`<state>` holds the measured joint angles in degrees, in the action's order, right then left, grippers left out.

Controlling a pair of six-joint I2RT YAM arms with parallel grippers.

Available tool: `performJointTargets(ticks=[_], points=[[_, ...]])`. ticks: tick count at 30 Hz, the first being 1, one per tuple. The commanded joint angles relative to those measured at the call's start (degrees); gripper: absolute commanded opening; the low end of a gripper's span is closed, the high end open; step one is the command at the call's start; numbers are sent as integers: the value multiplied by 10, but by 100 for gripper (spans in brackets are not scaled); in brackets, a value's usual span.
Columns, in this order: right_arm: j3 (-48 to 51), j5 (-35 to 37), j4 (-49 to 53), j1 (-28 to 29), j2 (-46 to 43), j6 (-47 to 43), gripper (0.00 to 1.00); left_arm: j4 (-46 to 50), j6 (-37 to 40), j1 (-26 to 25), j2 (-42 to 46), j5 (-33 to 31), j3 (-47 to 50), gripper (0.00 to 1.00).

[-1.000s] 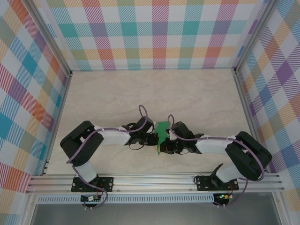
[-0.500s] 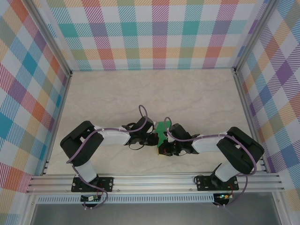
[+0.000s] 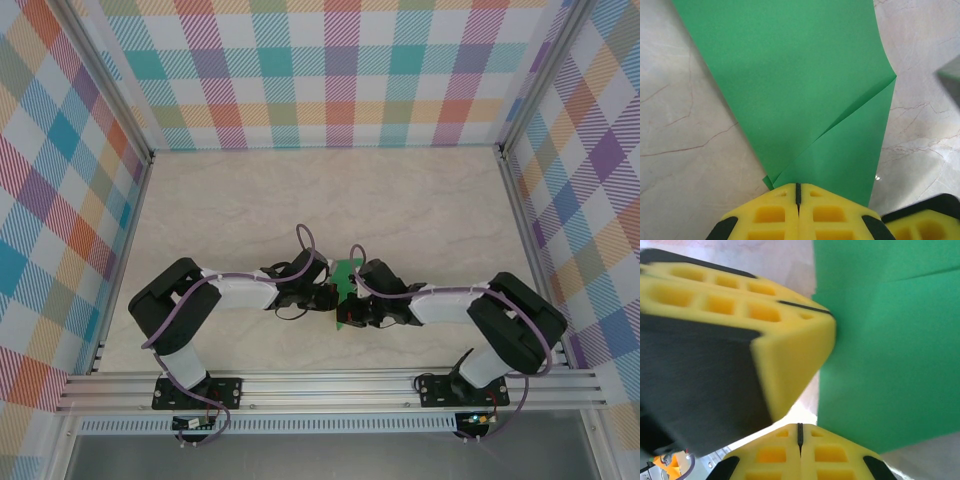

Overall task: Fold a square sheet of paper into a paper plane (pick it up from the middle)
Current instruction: Third fold the triangle at the center of the table.

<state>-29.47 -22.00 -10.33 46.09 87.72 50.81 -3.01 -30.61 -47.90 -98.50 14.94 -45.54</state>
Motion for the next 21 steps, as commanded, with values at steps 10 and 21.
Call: performJointTargets(ticks=[10,21], points=[[-12,12,13,-2,0,5,3,67,13,-1,-11,-46,12,0],[-30,12,29,-46,10,-9,4,72,14,-1,-14,-48,8,0]])
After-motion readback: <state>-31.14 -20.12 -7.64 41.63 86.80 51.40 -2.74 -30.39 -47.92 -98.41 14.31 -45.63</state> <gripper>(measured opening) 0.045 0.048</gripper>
